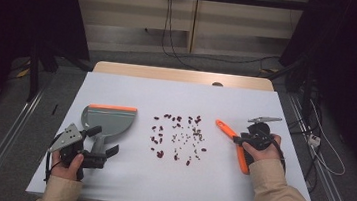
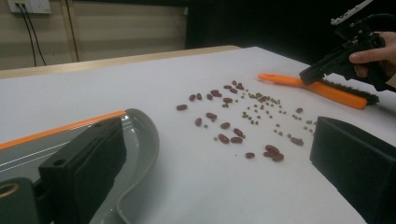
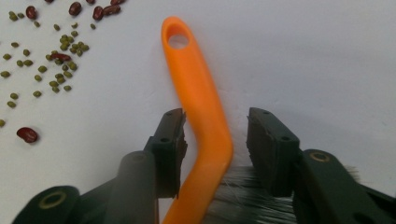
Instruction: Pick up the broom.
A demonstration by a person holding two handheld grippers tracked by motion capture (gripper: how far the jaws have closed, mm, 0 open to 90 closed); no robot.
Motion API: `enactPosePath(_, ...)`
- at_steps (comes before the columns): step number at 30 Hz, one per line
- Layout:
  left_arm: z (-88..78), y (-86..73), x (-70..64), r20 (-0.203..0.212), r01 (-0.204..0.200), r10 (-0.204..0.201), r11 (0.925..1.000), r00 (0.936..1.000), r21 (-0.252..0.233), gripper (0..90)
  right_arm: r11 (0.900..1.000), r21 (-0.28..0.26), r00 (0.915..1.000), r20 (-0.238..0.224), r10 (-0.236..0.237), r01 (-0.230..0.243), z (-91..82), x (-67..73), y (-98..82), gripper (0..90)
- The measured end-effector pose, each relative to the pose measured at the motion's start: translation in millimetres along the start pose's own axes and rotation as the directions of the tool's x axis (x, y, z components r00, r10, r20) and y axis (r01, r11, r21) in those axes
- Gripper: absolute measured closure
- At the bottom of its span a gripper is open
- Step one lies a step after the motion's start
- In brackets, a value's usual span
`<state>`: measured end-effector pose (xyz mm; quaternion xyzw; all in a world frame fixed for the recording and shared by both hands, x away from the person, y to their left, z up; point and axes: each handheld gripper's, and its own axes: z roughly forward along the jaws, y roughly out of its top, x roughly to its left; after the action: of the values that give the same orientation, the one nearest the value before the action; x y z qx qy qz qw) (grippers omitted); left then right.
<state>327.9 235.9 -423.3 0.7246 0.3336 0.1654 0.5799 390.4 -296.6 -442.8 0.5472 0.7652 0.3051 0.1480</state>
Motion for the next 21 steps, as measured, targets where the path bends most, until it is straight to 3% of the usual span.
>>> enactPosePath(4, -0.1, -0.1, 0.4, 0.002, 0.001, -0.001, 1.0000, 1.0000, -0.001, 3.4, 1.000, 0.025, 1.0000, -0.003, 0.006, -0.006, 2.9, 1.1, -0.3, 64.4)
enactPosePath(11, 0.3, 0.3, 0.4, 0.003, -0.004, 0.004, 1.0000, 1.0000, 0.001, 3.4, 0.998, 0.062, 0.9989, 0.031, -0.034, 0.032, 9.0, 4.7, 0.9, 66.7)
enactPosePath(13, 0.5, 0.0, 0.5, 0.004, -0.005, 0.005, 1.0000, 1.0000, 0.004, 3.4, 0.996, 0.083, 0.9999, 0.005, -0.016, 0.015, 10.2, 1.1, 3.6, 66.7)
enactPosePath(16, 1.0, 0.6, 0.6, 0.007, -0.002, 0.002, 1.0000, 1.0000, -0.003, 3.4, 0.995, 0.096, 1.0000, 0.003, -0.004, 0.004, 11.1, 0.6, 5.3, 66.9)
enactPosePath(21, 3.7, 0.6, -1.3, 0.016, -0.009, 0.009, 0.9999, 0.9998, 0.004, 3.4, 0.997, 0.077, 1.0000, -0.004, 0.004, -0.004, 11.2, -0.6, 2.7, 67.4)
